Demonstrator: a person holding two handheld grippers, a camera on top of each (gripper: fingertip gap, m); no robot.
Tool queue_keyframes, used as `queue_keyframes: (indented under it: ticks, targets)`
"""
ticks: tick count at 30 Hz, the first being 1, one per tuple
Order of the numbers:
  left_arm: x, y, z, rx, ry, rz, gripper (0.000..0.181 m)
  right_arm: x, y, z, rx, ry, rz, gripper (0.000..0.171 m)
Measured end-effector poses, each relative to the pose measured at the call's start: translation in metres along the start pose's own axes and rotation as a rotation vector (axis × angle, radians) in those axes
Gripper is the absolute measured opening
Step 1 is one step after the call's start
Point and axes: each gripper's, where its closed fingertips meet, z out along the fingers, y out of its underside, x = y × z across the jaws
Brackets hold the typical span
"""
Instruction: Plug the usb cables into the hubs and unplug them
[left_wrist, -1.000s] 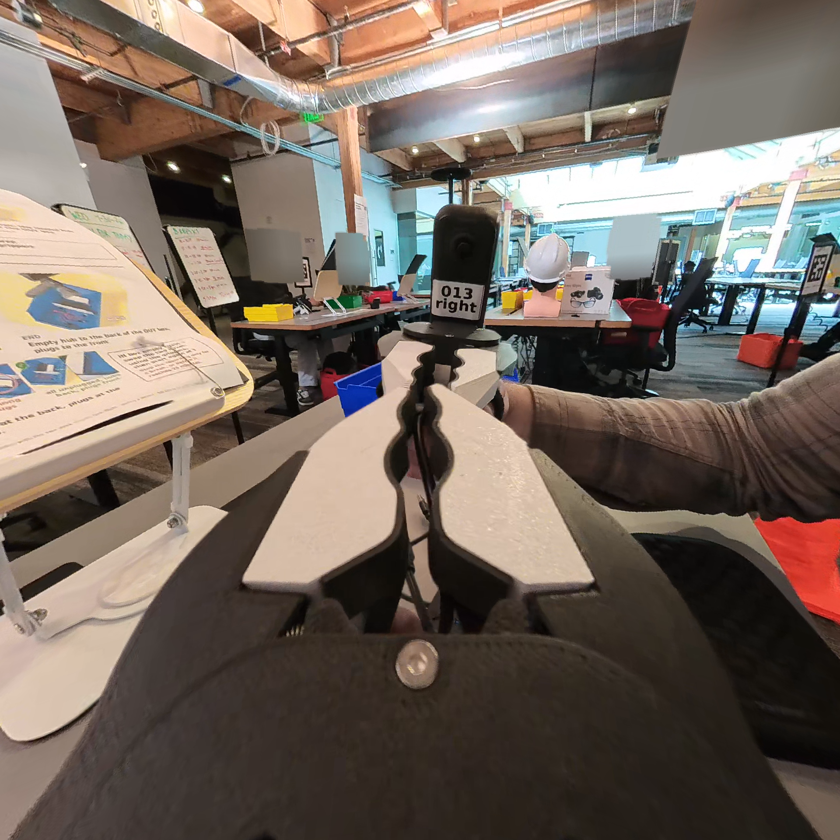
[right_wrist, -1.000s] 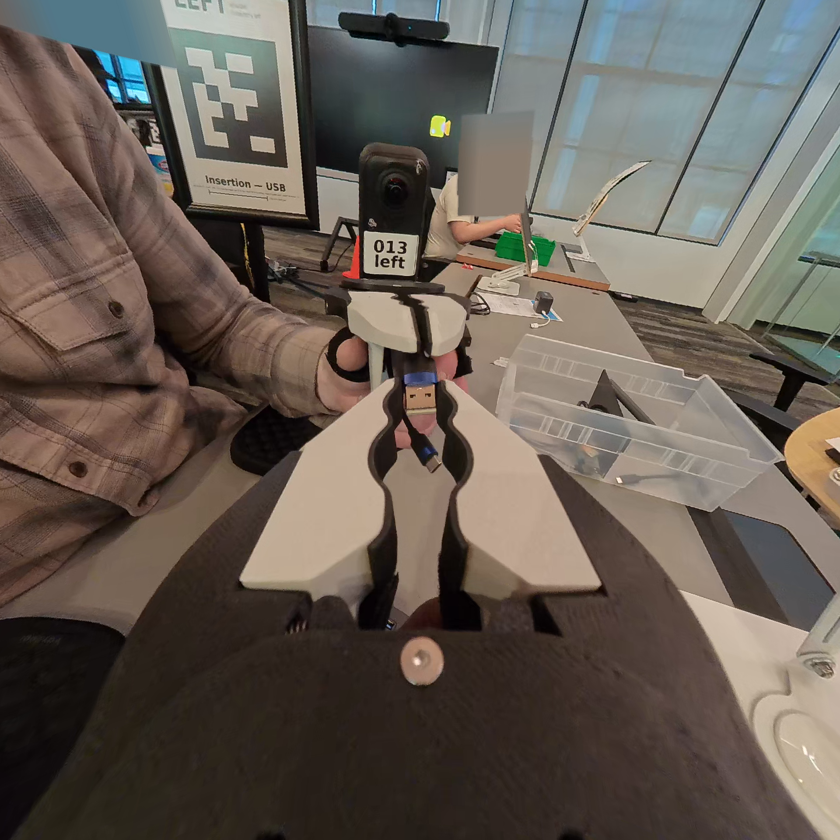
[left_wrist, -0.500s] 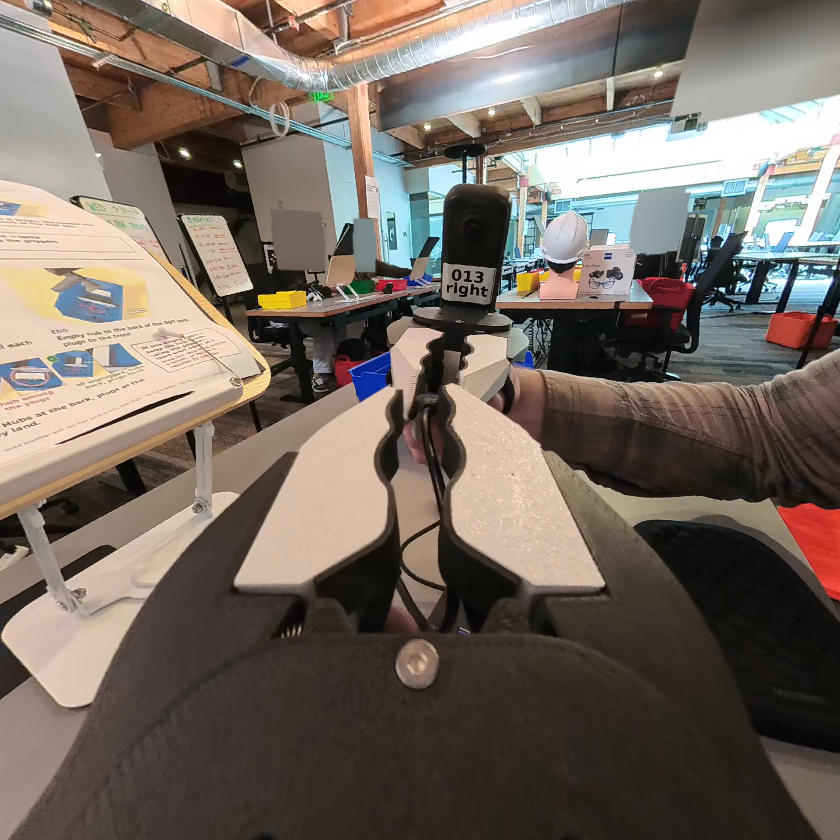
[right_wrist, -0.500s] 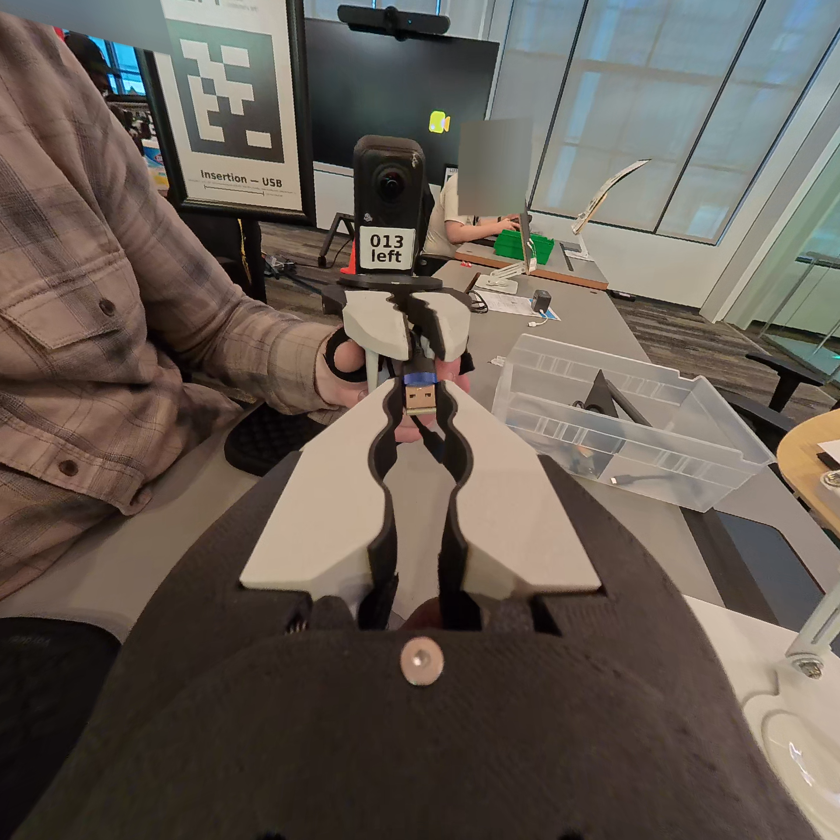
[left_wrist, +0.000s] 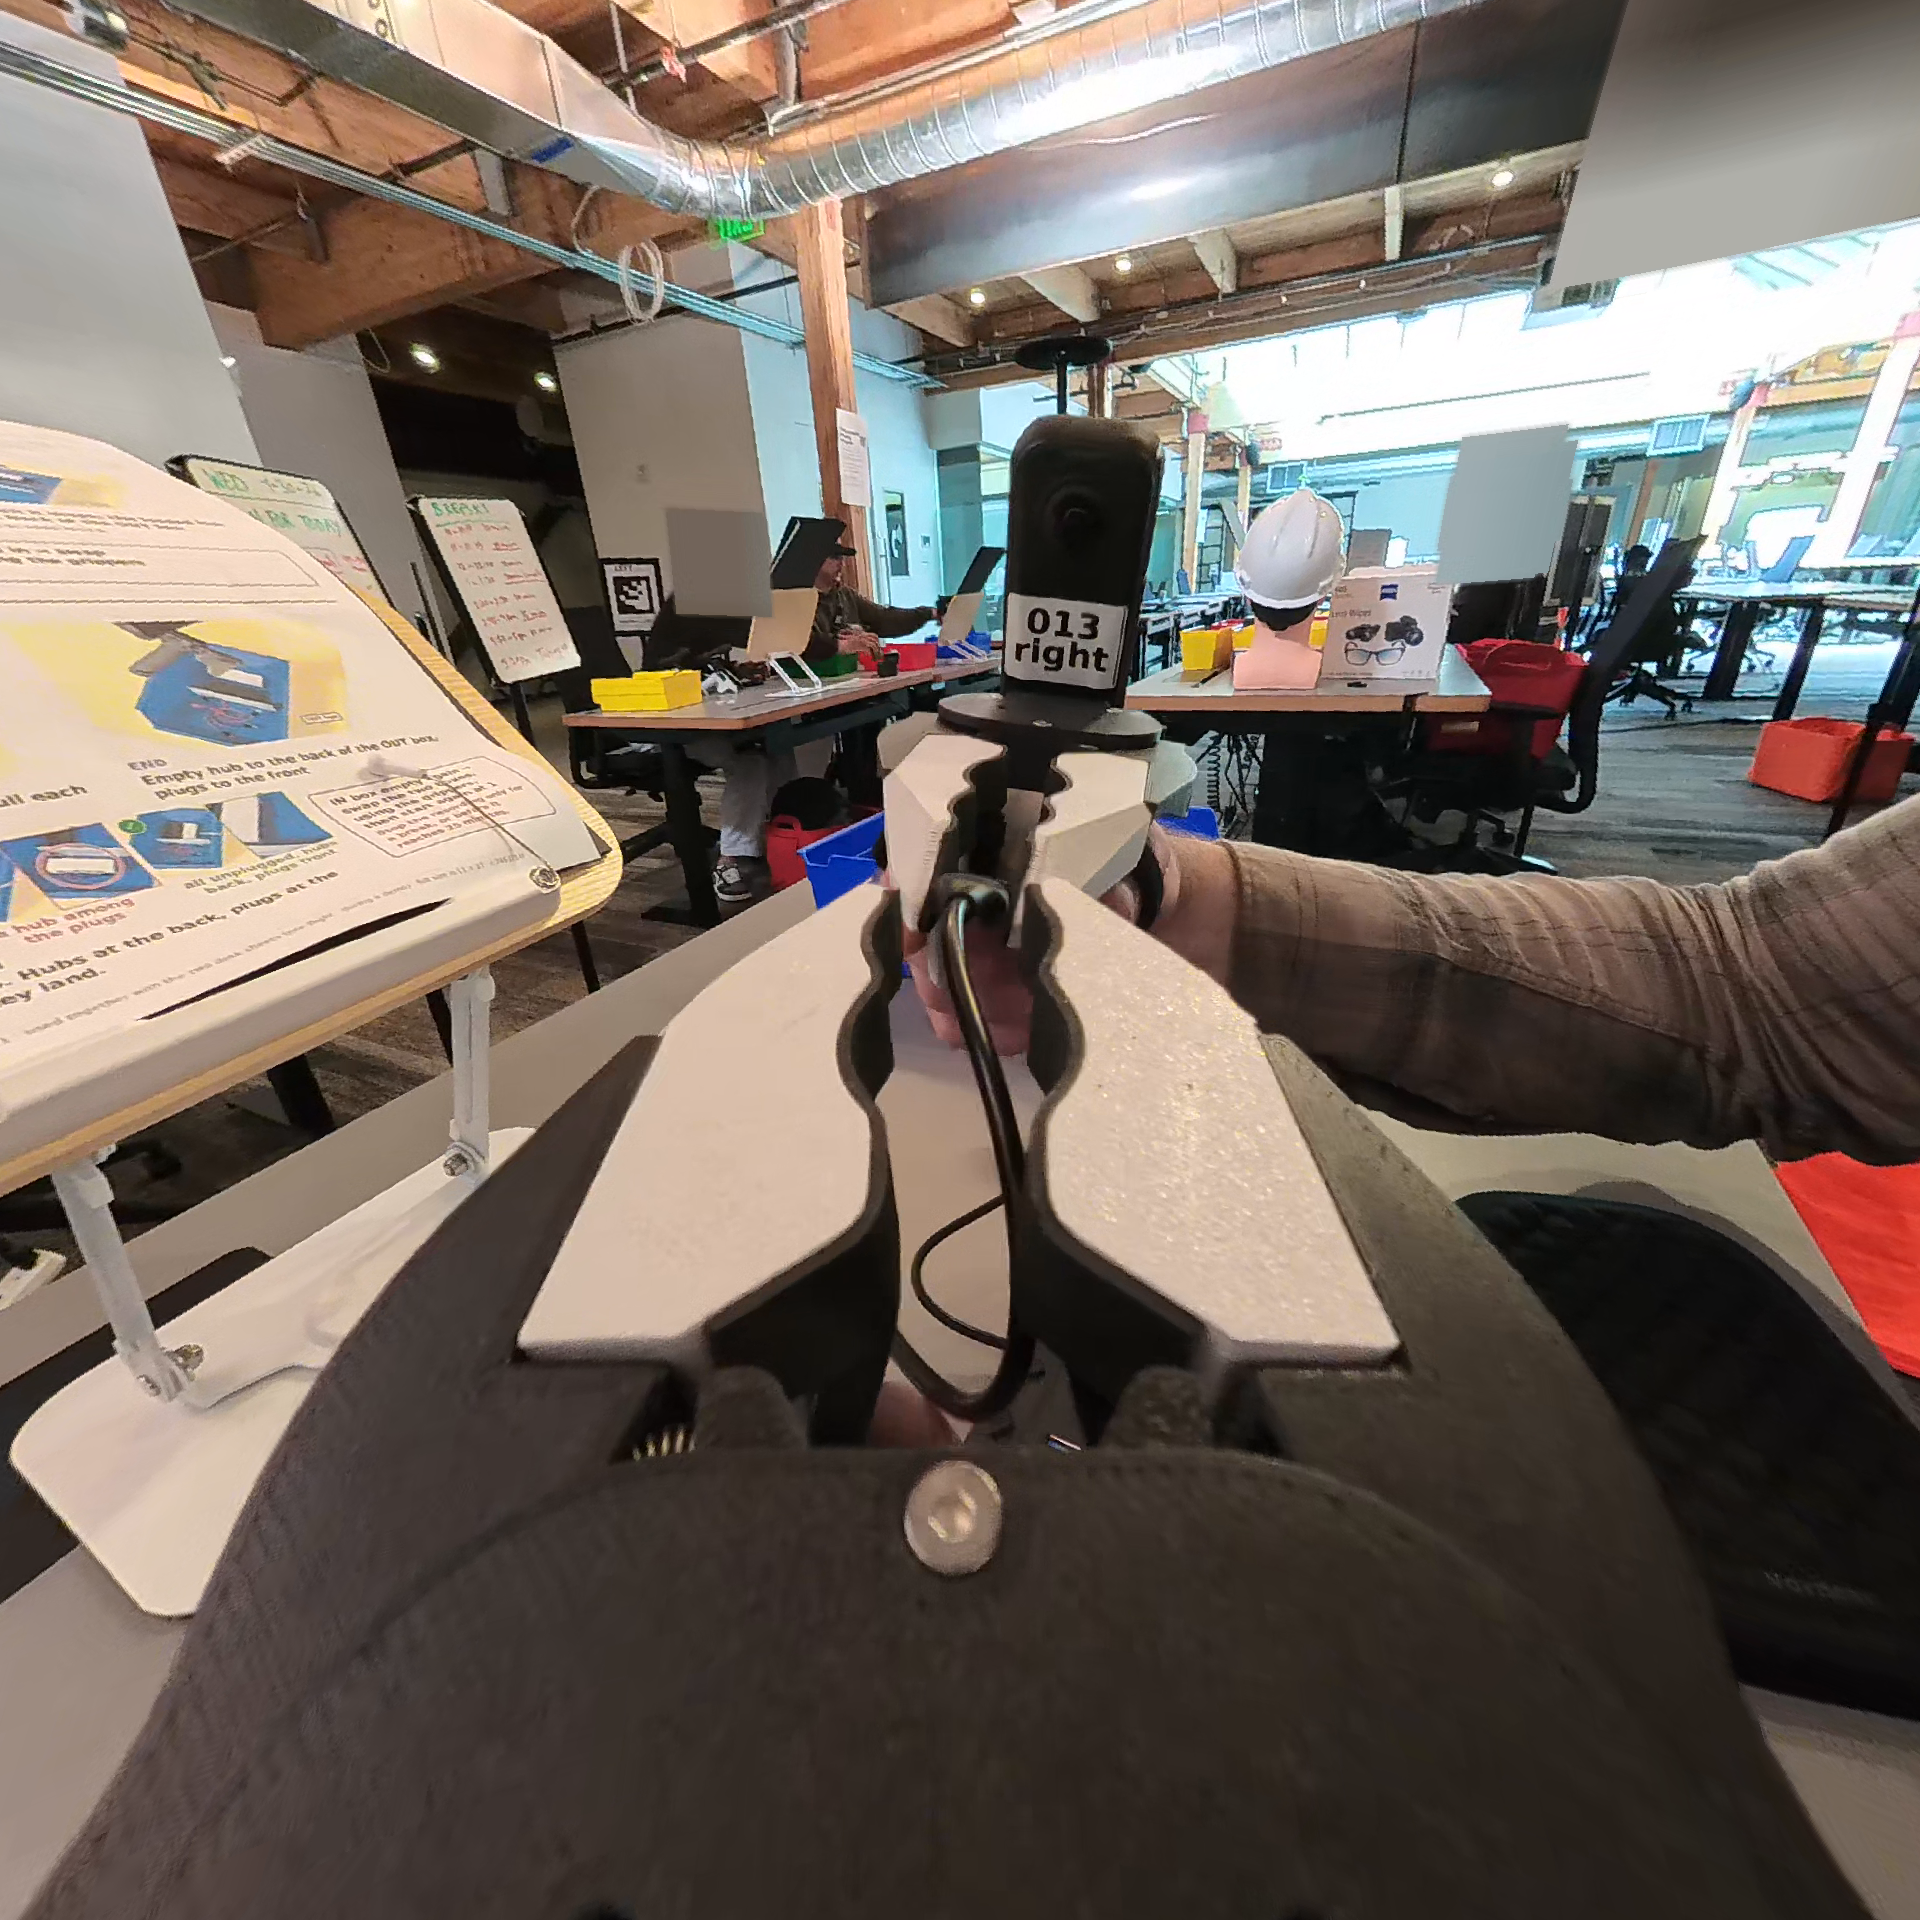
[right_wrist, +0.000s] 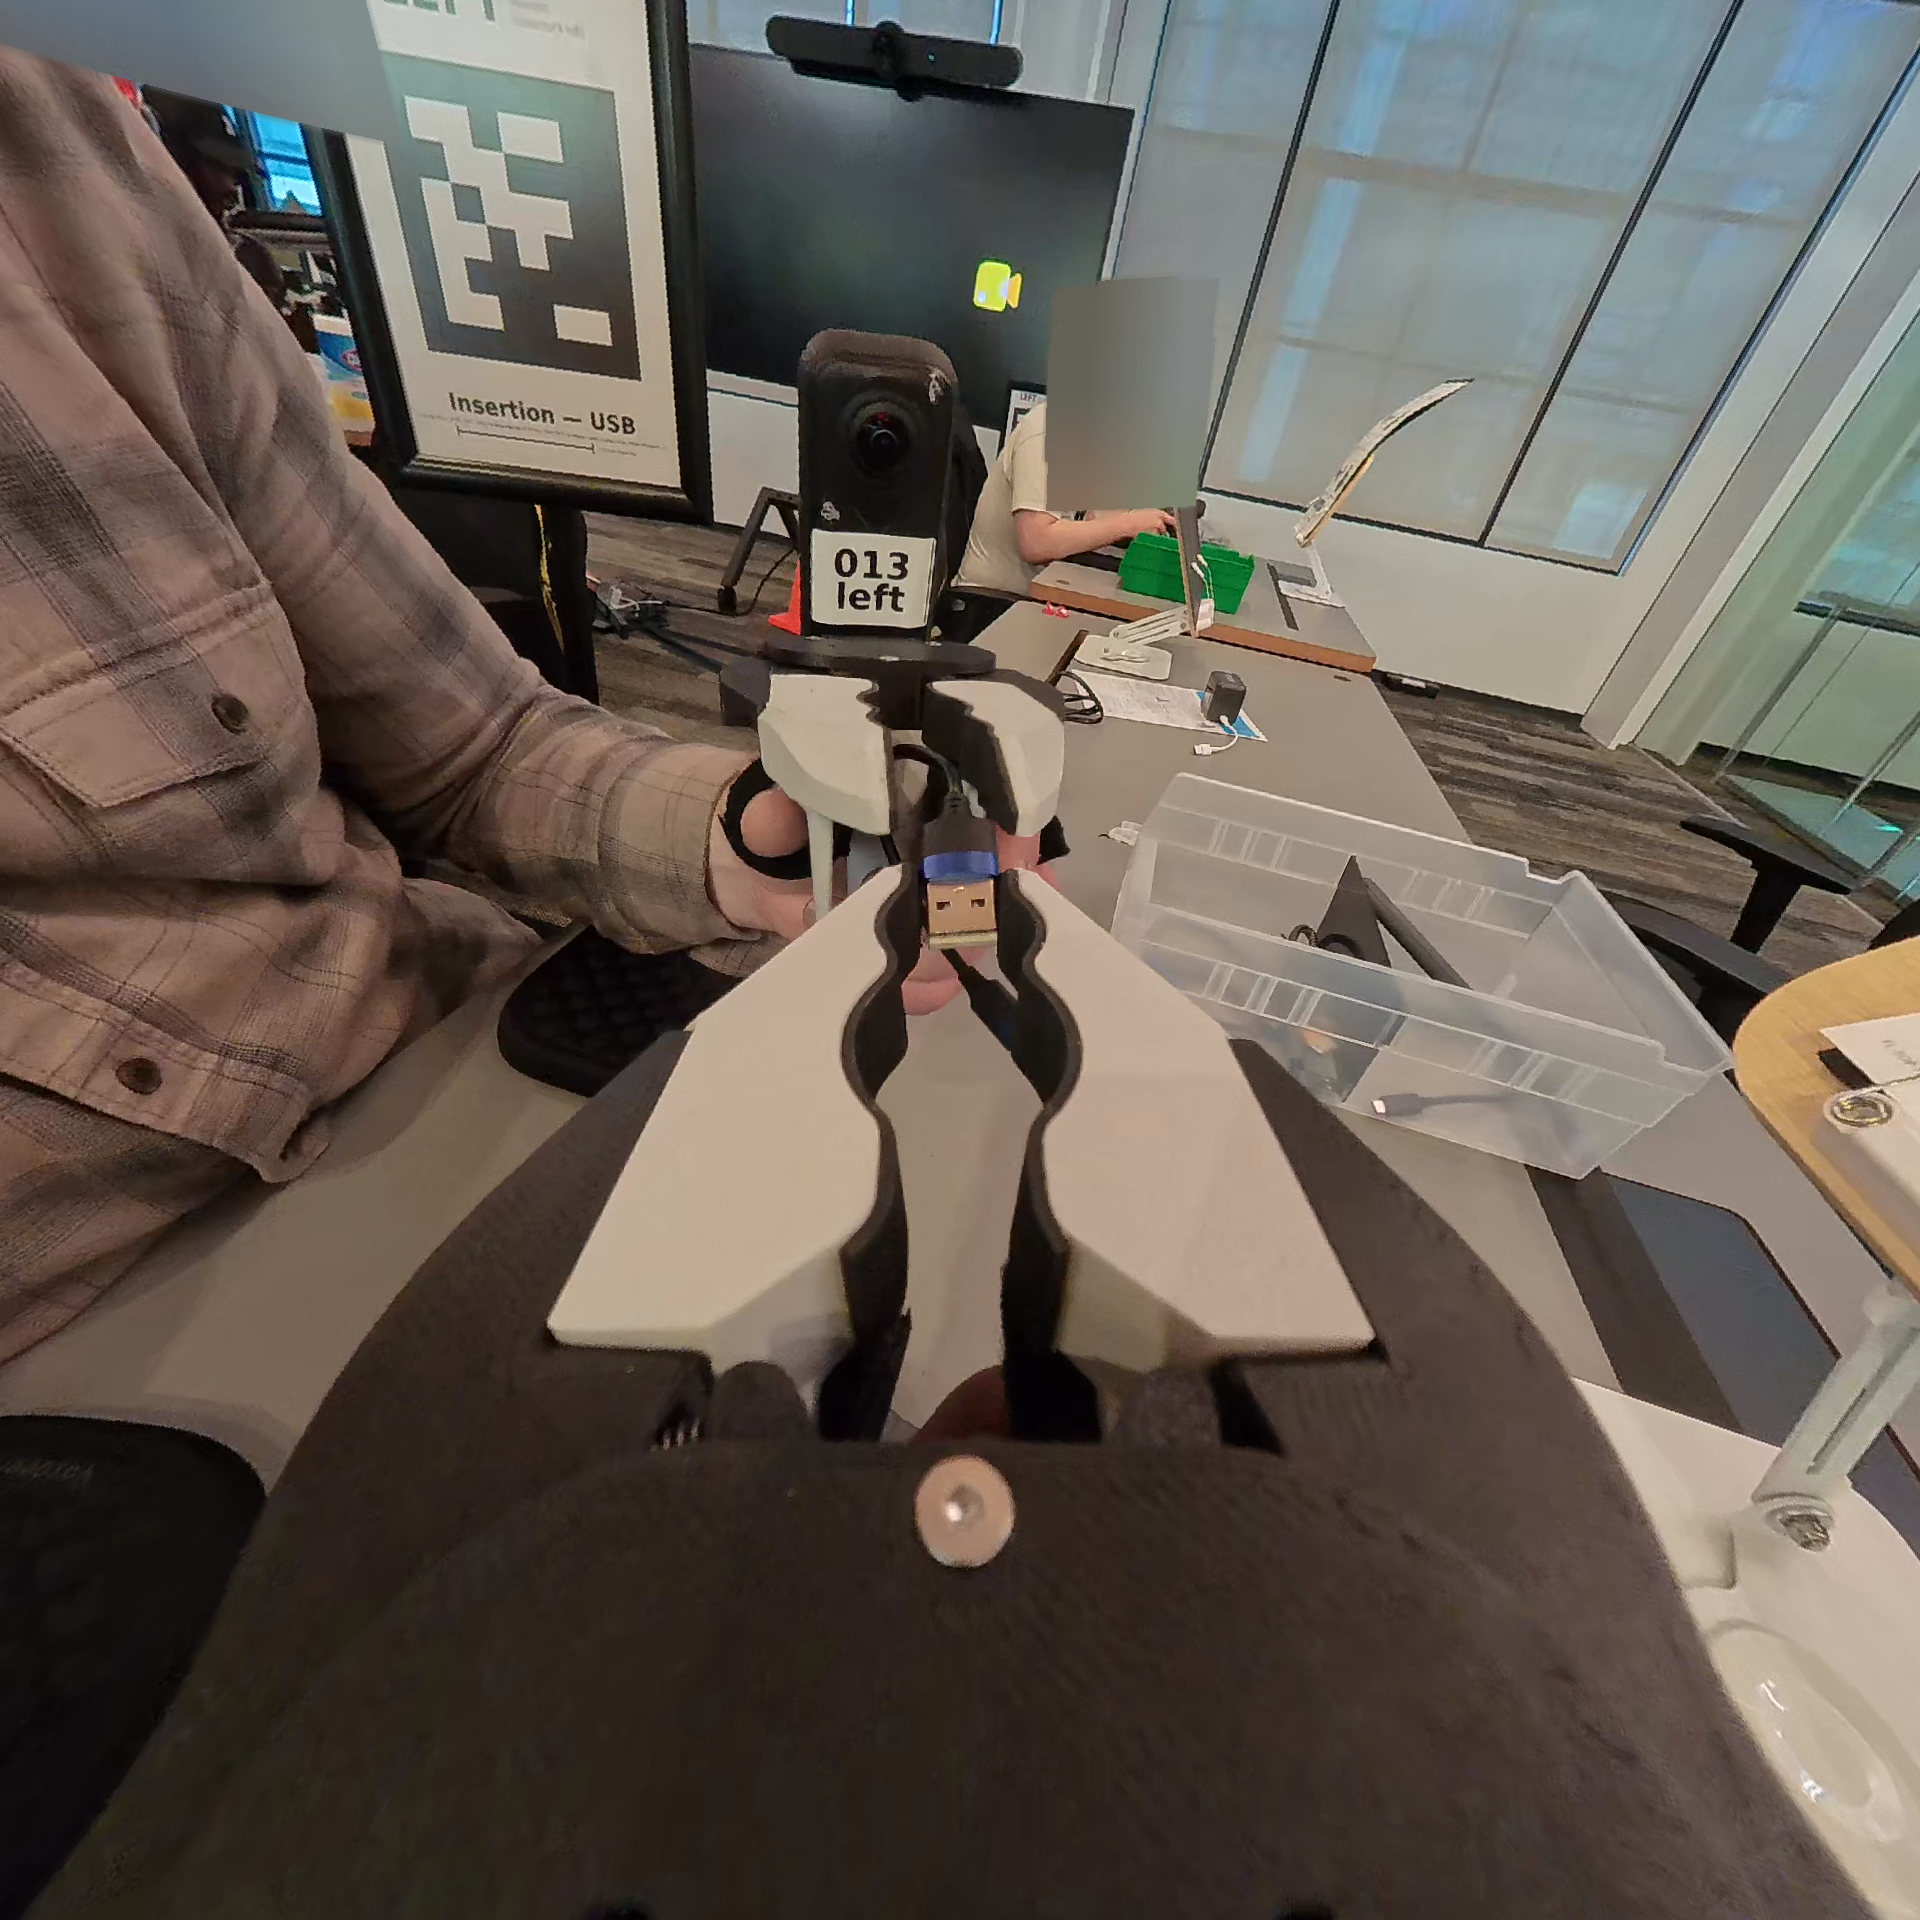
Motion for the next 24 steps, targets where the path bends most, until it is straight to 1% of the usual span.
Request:
queue_keyframes:
  ticks: [8, 16, 24]
  targets:
    - [0.002, -0.0077, 0.0005, 0.034, 0.0, 0.002, 0.018, -0.0022, -0.005, 0.0007, 0.006, -0.011, -0.008, 0.013]
    - [0.004, -0.0083, 0.0027, 0.033, 0.009, 0.014, 0.014, -0.0025, -0.0061, -0.0003, 0.01, -0.023, -0.006, 0.012]
    - [0.0072, -0.0044, 0.0059, 0.008, 0.025, 0.029, 0.016, -0.0053, -0.0055, -0.0002, -0.001, -0.047, -0.004, 0.013]
